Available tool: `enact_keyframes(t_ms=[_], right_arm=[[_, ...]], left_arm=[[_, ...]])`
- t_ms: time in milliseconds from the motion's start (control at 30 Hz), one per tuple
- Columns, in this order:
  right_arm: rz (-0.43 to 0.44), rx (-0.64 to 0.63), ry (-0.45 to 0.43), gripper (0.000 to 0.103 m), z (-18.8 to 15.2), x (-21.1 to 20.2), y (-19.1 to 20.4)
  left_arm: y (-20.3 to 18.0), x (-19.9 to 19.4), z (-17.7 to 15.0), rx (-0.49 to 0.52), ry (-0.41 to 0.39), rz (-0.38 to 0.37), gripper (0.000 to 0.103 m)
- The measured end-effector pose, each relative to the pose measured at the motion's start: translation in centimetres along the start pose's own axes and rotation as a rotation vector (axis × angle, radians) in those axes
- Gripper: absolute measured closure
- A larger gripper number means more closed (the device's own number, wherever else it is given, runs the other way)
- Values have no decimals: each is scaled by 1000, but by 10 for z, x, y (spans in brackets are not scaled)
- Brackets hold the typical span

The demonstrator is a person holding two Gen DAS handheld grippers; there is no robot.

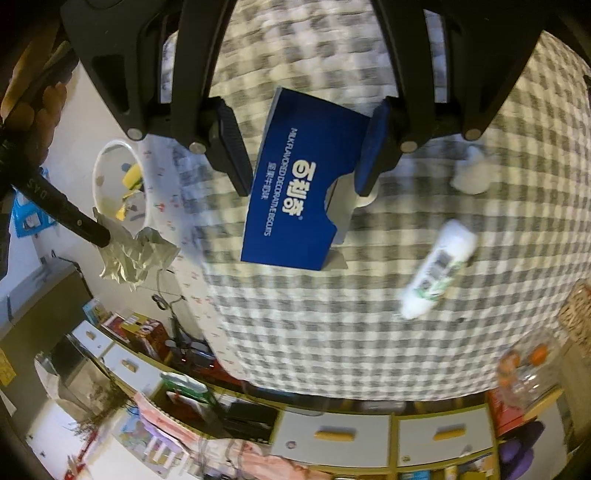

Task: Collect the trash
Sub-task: 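Grasp the crumpled white tissue with the right tool while the left tool holds the blue box, then carry the tissue and blue box over the bin and open both tools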

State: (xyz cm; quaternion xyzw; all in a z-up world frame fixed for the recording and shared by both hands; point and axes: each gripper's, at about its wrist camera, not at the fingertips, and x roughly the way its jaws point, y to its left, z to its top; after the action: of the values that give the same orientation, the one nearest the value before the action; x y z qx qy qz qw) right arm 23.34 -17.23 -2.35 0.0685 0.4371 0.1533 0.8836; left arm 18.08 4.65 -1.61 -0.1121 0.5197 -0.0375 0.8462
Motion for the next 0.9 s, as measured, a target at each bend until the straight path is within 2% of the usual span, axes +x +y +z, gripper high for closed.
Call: enact_keyframes(t_ms=[500,733,867,900], right_arm=[[-121,136,-2,97,-33,-49,-112],[-149,187,0,96,-45,-60,-149],[-163,216,42,83,-53,-57,-165],[-158,225,46,75,-54,-58,-169]], left_arm=[[-98,31,-3,121,17,-116,45],[-139,45,-7,191,16,-172,45],[-160,53,-10,229,21,-191,45],[-164,54,-11,237,21,-196,45]])
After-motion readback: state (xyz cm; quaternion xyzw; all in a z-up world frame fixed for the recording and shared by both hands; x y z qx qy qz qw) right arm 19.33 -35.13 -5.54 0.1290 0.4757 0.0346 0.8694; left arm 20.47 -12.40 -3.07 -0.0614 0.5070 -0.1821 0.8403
